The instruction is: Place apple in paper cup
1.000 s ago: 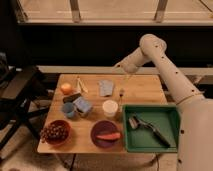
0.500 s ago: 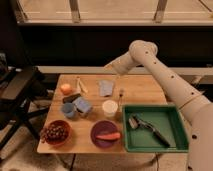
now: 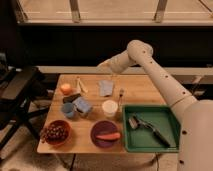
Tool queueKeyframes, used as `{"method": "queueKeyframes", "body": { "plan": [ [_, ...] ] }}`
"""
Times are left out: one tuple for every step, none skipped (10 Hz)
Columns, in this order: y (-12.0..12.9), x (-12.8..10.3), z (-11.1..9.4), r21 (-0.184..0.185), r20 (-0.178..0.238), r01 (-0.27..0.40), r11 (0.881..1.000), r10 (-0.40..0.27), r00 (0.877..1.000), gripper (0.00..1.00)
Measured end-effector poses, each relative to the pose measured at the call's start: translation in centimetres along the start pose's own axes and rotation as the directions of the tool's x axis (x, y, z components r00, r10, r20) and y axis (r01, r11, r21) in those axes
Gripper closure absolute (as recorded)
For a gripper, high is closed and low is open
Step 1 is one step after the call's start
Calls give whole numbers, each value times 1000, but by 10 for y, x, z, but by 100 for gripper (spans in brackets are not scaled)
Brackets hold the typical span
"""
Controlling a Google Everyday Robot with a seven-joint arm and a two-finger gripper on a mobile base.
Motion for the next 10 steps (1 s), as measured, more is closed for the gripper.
{"method": "queueKeyframes", "body": {
  "plan": [
    [-4,-4,9,12,34,19,1000,-19,999,35],
    [-8,-7,16,19,54,34,999,-35,998,35],
    [-14,-15,29,30,85,56,998,-58,995,35],
    [-20,-24,40,34,118,70,997,-73,990,35],
    [-24,-36,51,26,152,83,996,-86,985,35],
    [-26,-41,53,24,163,88,996,-91,982,35],
    [-25,-39,51,25,159,85,996,-88,983,35],
    [-23,-38,51,24,158,84,996,-86,984,35],
    [-24,-39,51,24,159,85,996,-88,983,35],
    [-25,-40,53,24,162,87,996,-90,983,35]
  ]
}}
